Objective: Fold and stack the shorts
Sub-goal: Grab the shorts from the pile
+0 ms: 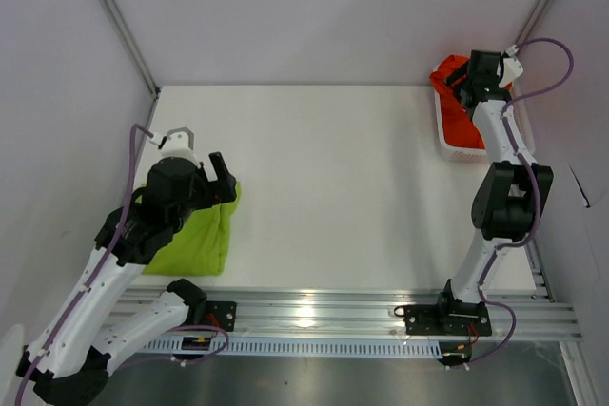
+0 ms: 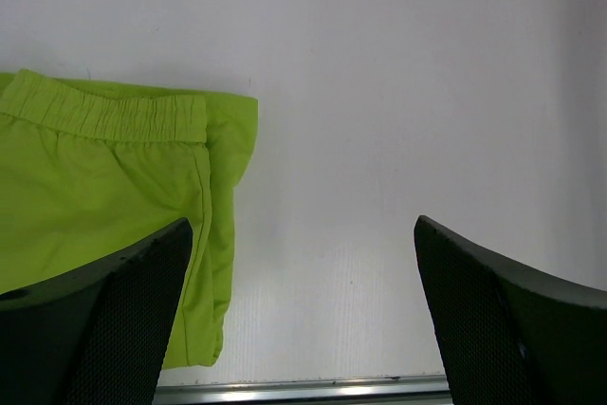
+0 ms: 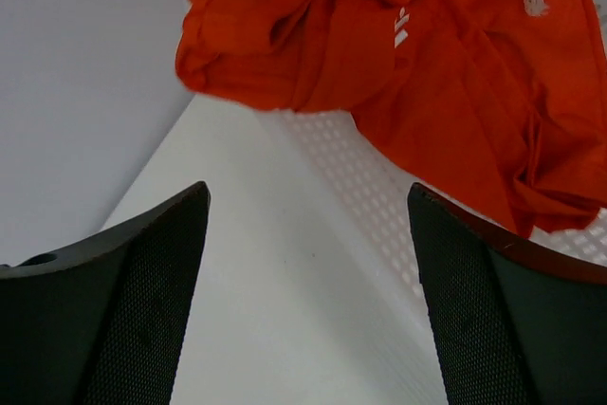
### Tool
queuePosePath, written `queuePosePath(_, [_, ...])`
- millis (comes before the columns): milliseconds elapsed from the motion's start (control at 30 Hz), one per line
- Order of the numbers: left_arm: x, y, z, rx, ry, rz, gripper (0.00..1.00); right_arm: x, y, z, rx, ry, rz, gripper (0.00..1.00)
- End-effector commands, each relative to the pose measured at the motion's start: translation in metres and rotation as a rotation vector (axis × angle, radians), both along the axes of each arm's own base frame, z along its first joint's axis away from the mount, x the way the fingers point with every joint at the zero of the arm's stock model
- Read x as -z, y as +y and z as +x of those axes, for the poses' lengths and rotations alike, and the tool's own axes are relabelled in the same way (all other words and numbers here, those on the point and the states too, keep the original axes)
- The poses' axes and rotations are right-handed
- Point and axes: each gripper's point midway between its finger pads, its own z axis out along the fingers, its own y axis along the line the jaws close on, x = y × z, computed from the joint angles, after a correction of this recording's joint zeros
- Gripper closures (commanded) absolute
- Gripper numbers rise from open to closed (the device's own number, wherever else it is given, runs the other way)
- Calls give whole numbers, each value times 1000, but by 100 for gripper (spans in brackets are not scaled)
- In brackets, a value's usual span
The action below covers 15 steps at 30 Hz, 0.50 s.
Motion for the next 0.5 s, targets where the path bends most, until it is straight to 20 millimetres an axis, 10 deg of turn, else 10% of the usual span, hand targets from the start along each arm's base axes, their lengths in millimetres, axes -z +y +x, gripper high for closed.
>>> queuePosePath(0, [-11, 0, 13, -8, -41, 28, 1, 15, -23, 37, 114, -75, 157, 15])
queuePosePath(467, [-19, 9, 19, -50, -103, 36, 1, 63, -43, 151, 201, -350, 598, 15])
